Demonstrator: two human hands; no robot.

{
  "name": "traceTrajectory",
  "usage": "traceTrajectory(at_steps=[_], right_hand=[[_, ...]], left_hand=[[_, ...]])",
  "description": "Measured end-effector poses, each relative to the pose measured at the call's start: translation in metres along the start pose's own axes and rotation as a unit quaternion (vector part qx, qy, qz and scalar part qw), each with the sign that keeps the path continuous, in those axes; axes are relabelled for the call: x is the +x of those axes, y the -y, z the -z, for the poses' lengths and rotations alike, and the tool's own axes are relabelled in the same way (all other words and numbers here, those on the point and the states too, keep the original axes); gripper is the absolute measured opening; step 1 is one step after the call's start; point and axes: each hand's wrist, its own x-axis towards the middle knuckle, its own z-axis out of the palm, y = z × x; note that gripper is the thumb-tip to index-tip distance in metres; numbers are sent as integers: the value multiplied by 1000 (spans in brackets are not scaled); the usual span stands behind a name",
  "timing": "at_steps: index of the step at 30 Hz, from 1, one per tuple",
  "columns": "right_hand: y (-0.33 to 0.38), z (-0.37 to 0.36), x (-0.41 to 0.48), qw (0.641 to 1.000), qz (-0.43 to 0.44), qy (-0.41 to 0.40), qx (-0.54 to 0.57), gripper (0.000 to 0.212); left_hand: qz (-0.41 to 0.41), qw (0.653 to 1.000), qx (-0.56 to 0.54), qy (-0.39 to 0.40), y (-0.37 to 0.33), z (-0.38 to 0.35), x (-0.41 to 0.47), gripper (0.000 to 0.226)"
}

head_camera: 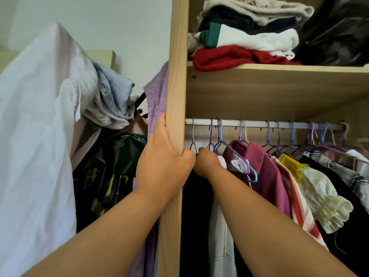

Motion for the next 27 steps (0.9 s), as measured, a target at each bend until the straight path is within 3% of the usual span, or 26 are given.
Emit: traceTrajectory(at_steps=[4, 9, 14, 18, 27], right_hand=[[4, -7, 11, 999, -18, 36, -30, 28], [0, -7, 13, 996, 10, -54, -75, 22], [-2, 10, 11, 996, 17, -92, 8, 18], [-15, 30, -6, 991, 63, -116, 14, 16], [-93, 84, -92, 982, 122, -145, 1, 36]], left_hand=[[2, 1000, -7, -13, -1, -1, -3, 81], [14, 1000, 6, -19, -2, -1, -2, 75], [33, 999, 5, -16, -3, 1, -2, 71], [37, 999, 4, -14, -3, 2, -1, 73], [59, 997, 52, -18, -9, 3, -11, 72]])
